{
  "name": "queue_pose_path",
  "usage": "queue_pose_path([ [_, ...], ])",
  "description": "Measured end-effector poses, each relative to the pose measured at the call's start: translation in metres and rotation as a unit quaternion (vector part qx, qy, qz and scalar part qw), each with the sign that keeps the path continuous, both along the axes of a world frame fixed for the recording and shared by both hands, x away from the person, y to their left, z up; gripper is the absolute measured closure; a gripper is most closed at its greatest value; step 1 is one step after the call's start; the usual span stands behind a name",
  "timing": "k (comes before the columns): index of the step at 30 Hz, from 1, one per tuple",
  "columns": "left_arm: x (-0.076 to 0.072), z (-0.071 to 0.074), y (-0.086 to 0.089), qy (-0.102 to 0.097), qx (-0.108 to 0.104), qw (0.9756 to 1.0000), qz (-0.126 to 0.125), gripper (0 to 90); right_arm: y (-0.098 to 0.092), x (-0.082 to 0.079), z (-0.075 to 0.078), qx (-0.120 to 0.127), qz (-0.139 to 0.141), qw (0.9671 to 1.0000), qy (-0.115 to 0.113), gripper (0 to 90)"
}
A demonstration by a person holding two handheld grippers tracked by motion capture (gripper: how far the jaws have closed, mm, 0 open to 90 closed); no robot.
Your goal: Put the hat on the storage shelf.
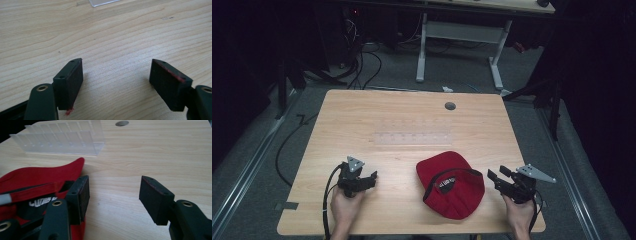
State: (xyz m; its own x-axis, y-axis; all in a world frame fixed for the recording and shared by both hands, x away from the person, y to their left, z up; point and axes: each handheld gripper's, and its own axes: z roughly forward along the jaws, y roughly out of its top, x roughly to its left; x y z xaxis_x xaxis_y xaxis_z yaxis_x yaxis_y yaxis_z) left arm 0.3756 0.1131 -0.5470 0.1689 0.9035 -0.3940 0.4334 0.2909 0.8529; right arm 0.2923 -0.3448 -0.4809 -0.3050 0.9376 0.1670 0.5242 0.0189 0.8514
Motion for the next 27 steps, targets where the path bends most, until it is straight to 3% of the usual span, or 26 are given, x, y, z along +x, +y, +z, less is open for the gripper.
queue_pose_path([
  [6, 0.0, 0.0, 0.0, 0.0, 0.0, 1.0, 0.0, 27.4, 0.009, -0.011, 0.008, 0.003, 0.018, 0.9997, -0.017, 42.1],
  [10, 0.0, 0.0, 0.0, 0.0, 0.0, 1.0, 0.0, 27.3, 0.017, -0.012, 0.011, -0.003, 0.035, 0.9992, -0.016, 41.2],
  [27, 0.0, 0.0, 0.0, 0.0, 0.0, 1.0, 0.0, 27.2, 0.048, 0.022, -0.008, -0.018, 0.084, 0.996, 0.024, 39.5],
])
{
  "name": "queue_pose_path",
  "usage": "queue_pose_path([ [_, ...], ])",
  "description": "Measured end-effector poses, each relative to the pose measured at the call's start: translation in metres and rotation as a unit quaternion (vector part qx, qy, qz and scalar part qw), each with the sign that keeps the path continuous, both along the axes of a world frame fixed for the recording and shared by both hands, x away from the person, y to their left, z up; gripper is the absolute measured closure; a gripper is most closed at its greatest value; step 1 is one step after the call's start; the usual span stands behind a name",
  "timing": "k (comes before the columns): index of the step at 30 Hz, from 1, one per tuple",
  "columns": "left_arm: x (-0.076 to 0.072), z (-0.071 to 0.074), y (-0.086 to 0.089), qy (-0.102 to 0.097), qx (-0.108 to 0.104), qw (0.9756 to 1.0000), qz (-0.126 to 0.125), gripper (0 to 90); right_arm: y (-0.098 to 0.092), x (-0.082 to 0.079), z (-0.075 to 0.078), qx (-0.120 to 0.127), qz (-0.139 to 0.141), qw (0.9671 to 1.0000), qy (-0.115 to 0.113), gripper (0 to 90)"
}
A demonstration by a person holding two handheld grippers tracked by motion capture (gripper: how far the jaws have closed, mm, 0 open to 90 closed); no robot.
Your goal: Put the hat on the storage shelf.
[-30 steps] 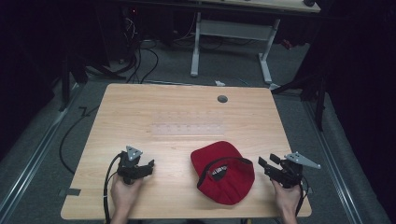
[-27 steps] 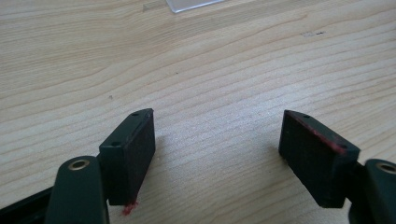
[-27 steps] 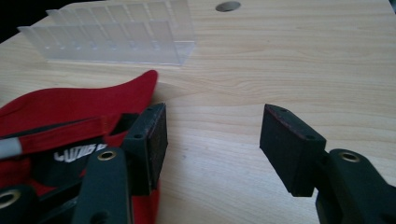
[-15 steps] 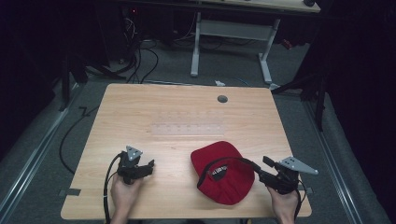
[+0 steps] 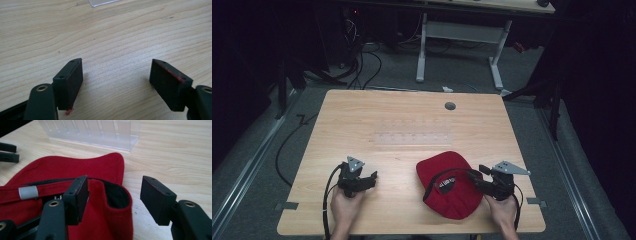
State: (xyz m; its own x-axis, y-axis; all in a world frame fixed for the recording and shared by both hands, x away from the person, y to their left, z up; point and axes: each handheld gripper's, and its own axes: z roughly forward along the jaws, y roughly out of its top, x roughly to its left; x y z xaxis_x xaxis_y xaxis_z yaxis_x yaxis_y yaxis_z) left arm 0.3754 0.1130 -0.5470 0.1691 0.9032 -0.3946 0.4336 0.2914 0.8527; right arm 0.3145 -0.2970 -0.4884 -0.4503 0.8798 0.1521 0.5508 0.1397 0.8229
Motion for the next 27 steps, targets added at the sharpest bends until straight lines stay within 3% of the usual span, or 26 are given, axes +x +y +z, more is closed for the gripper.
queue_pose_path([
  [20, 0.0, 0.0, 0.0, 0.0, -0.002, 1.0, 0.0, 27.0, 0.016, 0.03, -0.028, 0.008, 0.031, 0.9968, 0.074, 51.0],
  [25, 0.0, 0.0, 0.0, 0.0, -0.002, 1.0, 0.0, 26.8, 0.018, 0.031, -0.032, 0.003, 0.036, 0.996, 0.081, 59.6],
  [27, 0.0, 0.0, 0.0, 0.001, -0.002, 1.0, -0.001, 26.7, 0.017, 0.03, -0.032, 0.016, 0.037, 0.9956, 0.084, 63.7],
])
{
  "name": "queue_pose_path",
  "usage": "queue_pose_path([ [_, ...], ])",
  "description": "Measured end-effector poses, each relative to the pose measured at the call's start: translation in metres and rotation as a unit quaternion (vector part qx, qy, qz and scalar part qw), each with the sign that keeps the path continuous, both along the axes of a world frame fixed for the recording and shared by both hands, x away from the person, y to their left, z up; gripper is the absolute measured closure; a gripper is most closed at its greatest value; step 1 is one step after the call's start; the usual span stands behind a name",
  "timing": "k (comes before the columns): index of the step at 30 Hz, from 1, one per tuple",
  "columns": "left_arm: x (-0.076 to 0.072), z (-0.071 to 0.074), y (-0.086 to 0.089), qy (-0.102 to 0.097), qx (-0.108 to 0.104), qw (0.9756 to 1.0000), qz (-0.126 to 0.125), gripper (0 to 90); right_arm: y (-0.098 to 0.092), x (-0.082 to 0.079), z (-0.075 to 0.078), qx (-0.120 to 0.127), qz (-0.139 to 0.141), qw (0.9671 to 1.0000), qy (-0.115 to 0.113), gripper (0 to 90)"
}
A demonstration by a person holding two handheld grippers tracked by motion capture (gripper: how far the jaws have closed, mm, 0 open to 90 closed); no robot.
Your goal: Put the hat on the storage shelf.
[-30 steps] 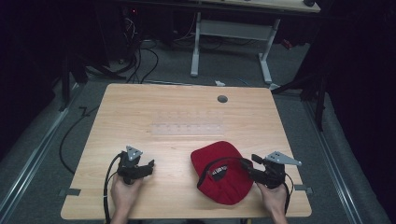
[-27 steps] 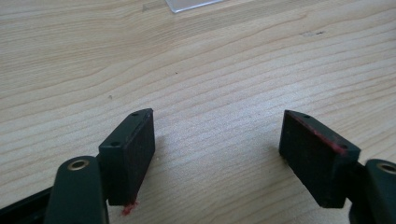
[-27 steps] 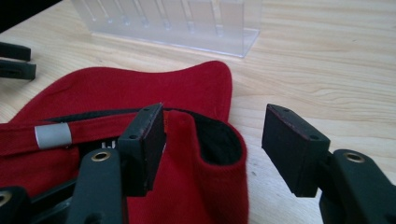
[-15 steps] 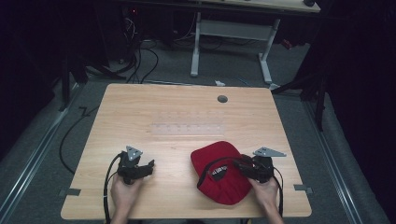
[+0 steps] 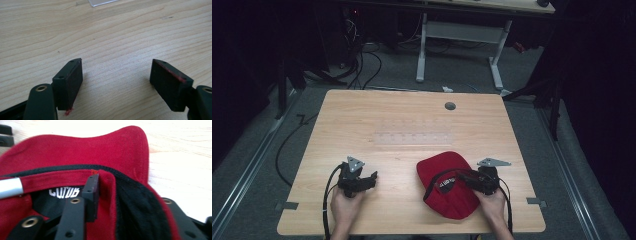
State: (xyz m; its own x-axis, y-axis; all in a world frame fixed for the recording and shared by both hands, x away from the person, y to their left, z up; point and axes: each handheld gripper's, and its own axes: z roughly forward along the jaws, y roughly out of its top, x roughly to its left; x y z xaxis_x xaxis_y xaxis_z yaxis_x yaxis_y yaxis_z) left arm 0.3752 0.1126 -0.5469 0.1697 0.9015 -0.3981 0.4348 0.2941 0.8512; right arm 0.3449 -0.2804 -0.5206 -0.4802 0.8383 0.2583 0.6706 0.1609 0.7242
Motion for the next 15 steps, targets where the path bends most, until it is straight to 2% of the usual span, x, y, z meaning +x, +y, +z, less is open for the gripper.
queue_pose_path([
  [2, 0.0, 0.0, 0.0, 0.0, 0.0, 1.0, 0.0, 26.7, -0.002, -0.0006, 0.0005, 0.014, 0.002, 0.9999, -0.002, 68.1],
  [7, -0.0005, -0.0001, -0.0002, -0.001, 0.002, 1.0, -0.001, 26.8, -0.0017, -0.0031, 0.0046, 0.017, 0.017, 0.9996, -0.013, 75.4],
  [11, -0.0023, 0.0001, -0.0014, -0.005, 0.002, 1.0, -0.007, 31.9, -0.0038, -0.0034, 0.0059, 0.023, 0.021, 0.9994, -0.014, 77.5],
  [15, -0.0021, 0.0002, -0.0017, -0.005, 0.001, 1.0, -0.007, 31.9, -0.0052, -0.0022, 0.0055, 0.037, 0.022, 0.999, -0.015, 78.4],
])
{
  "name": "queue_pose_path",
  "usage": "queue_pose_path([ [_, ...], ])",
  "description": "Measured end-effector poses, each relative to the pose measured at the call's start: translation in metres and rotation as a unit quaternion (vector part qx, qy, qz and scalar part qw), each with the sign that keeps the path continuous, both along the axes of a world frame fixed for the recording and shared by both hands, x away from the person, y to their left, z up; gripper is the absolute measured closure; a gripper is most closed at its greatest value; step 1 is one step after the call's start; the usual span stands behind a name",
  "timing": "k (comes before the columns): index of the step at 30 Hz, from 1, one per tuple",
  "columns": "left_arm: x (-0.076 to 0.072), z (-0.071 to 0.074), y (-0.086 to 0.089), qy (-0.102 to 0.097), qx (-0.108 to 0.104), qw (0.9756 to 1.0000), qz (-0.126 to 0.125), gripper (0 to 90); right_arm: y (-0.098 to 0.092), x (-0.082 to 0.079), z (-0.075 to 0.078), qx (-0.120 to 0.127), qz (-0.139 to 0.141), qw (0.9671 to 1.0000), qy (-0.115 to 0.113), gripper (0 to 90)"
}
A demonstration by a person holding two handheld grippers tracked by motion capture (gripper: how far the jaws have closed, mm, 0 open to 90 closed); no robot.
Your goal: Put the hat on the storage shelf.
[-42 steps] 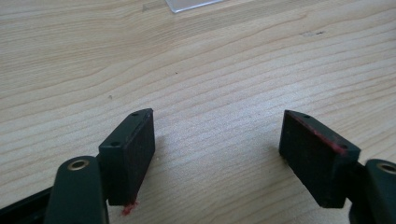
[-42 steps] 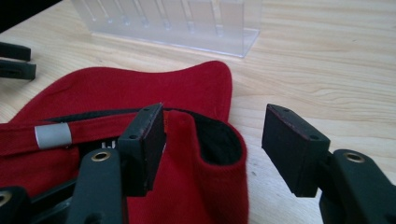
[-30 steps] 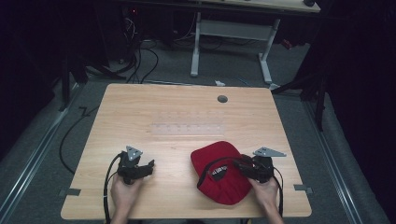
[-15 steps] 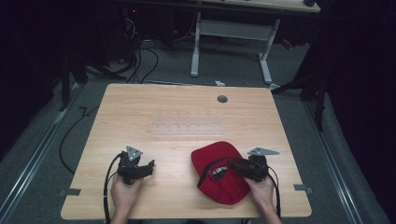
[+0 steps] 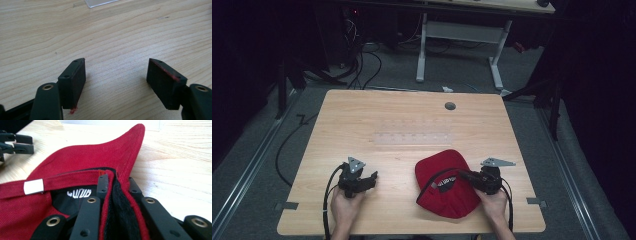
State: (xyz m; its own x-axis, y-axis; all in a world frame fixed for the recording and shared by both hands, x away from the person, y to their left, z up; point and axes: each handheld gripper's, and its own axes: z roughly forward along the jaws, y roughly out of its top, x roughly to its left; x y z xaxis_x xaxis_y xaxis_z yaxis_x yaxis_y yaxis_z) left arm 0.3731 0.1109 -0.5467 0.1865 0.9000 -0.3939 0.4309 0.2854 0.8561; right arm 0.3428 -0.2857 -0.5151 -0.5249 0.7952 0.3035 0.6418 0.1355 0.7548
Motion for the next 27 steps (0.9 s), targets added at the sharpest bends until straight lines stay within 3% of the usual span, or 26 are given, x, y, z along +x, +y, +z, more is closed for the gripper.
queue_pose_path([
  [5, 0.0, 0.0, 0.0, 0.0, 0.001, 1.0, -0.004, 32.0, -0.001, 0.0, 0.002, 0.014, -0.002, 0.9999, 0.002, 79.0],
  [27, -0.001, 0.0, -0.001, 0.002, 0.001, 1.0, -0.006, 30.4, 0.008, 0.001, 0.048, 0.008, 0.022, 0.9994, -0.024, 79.7],
])
